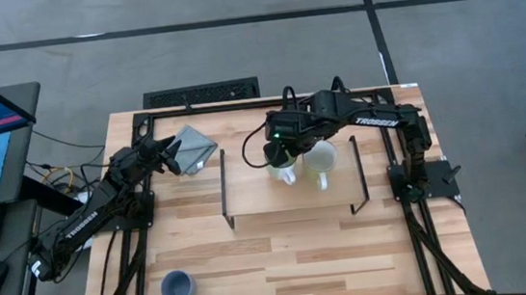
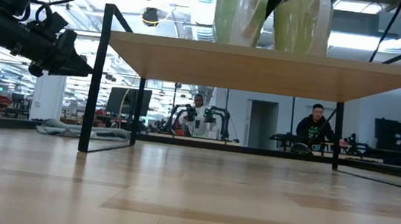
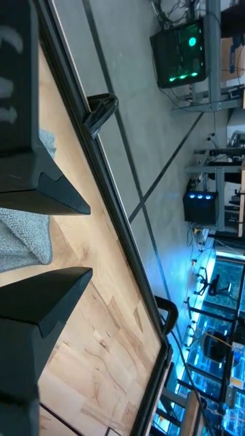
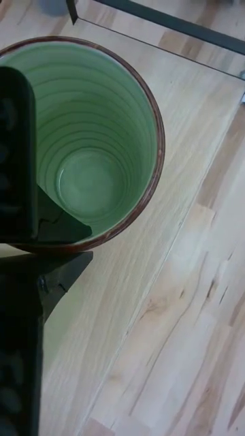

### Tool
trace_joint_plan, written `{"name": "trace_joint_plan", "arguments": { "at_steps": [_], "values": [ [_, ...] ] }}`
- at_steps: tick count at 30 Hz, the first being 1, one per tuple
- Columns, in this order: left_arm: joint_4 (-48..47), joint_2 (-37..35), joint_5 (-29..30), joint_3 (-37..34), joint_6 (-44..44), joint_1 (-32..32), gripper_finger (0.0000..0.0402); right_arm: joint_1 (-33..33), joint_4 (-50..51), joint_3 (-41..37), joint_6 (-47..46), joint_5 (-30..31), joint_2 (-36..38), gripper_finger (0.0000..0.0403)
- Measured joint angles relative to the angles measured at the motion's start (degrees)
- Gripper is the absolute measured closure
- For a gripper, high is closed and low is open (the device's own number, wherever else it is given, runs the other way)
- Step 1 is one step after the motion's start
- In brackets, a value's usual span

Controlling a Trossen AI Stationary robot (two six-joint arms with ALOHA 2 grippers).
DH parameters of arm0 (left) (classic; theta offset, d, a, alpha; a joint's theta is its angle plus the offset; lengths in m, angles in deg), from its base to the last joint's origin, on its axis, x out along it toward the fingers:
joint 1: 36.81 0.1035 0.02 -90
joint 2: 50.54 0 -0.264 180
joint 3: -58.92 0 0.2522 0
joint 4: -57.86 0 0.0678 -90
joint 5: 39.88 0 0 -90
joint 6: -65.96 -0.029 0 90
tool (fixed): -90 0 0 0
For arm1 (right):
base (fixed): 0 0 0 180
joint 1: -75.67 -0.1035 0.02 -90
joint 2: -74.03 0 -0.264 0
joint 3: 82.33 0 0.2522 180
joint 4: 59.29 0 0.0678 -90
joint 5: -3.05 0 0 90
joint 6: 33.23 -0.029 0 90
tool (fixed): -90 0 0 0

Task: Stack small to large cups/mugs on shelf
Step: Put the green mug on the shelf

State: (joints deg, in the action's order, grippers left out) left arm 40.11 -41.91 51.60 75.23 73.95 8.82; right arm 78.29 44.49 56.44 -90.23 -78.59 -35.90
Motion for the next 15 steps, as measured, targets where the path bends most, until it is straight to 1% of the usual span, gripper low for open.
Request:
{"name": "trace_joint_plan", "arguments": {
  "at_steps": [4,7,9,15],
  "values": [
    [0.0,0.0,0.0,0.0,0.0,0.0,0.0277,0.0,0.0,0.0,-0.5,0.0,0.0,0.0382],
    [0.0,0.0,0.0,0.0,0.0,0.0,0.0277,-0.2,-0.1,0.1,-1.0,0.0,-1.4,0.0382],
    [0.0,0.0,0.0,0.0,0.0,0.0,0.0277,-0.3,0.0,-0.1,0.1,0.0,-1.9,0.0382],
    [0.0,0.0,0.0,0.0,0.0,0.0,0.0277,-0.3,-0.1,0.0,-0.2,0.1,-2.9,0.0382]
  ]
}}
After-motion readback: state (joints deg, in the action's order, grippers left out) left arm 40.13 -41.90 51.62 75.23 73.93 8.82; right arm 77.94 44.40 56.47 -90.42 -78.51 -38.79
